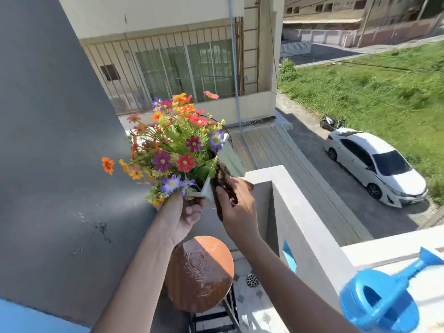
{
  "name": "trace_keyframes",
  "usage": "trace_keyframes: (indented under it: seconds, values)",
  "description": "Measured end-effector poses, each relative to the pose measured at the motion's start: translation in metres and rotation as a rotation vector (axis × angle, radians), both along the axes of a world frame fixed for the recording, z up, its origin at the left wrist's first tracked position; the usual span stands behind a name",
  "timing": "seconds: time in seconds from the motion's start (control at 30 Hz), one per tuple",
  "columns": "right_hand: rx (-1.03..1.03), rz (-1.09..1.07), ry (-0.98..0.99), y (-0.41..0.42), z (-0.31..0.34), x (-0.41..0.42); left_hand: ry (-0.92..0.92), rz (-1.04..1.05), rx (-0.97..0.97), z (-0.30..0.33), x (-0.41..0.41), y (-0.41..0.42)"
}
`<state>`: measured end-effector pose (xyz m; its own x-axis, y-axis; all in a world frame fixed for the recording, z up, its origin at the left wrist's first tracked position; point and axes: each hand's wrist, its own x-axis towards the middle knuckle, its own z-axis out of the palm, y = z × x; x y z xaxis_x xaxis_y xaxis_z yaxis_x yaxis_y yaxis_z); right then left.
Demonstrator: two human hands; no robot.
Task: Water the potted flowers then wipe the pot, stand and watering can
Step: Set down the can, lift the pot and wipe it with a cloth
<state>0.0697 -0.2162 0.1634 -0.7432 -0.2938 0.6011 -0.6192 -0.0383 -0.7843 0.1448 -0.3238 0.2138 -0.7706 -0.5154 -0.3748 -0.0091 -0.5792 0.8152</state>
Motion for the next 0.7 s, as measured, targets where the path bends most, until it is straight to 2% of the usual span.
trace_keyframes:
  seconds: [0.03, 0.1, 0.23, 0.37, 0.53, 0.6, 0.7]
  values:
    - [0.025, -0.014, 0.015, 0.002, -0.01, 0.008, -0.007, 0.0, -0.006, 0.0, 0.0, -0.003]
    - [0.039, 0.038, -0.076, 0.004, -0.02, 0.019, -0.015, -0.013, -0.03, -0.002, 0.0, -0.005]
    - [-0.045, 0.006, -0.091, -0.002, -0.002, 0.014, -0.047, -0.077, -0.068, -0.005, -0.002, 0.001]
    - [-0.147, 0.029, -0.324, -0.011, 0.022, -0.022, -0.128, -0.162, -0.174, -0.007, 0.003, 0.001]
    - [-0.14, -0.119, -0.403, -0.009, 0.043, -0.062, -0.173, -0.207, -0.253, -0.008, 0.009, -0.001]
    - [-0.118, -0.092, -0.418, -0.011, 0.046, -0.071, -0.192, -0.19, -0.294, -0.006, 0.011, -0.006]
    - [-0.183, 0.031, -0.613, -0.011, 0.044, -0.083, -0.227, -0.181, -0.38, 0.003, 0.018, -0.011]
